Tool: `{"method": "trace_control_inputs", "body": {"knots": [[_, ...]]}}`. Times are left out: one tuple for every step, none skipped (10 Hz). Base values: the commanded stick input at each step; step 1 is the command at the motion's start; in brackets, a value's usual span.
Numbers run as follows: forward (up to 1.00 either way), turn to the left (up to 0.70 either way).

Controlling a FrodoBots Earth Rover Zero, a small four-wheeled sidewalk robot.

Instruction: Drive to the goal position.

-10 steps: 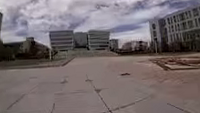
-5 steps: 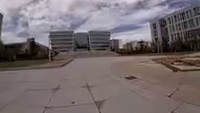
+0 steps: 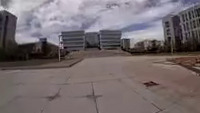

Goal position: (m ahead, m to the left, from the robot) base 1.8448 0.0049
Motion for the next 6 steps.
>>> {"method": "trace_control_inputs", "body": {"knots": [[1.00, 0.00], [1.00, 0.00], [1.00, 0.00], [1.00, 0.00], [1.00, 0.00], [1.00, 0.00]]}}
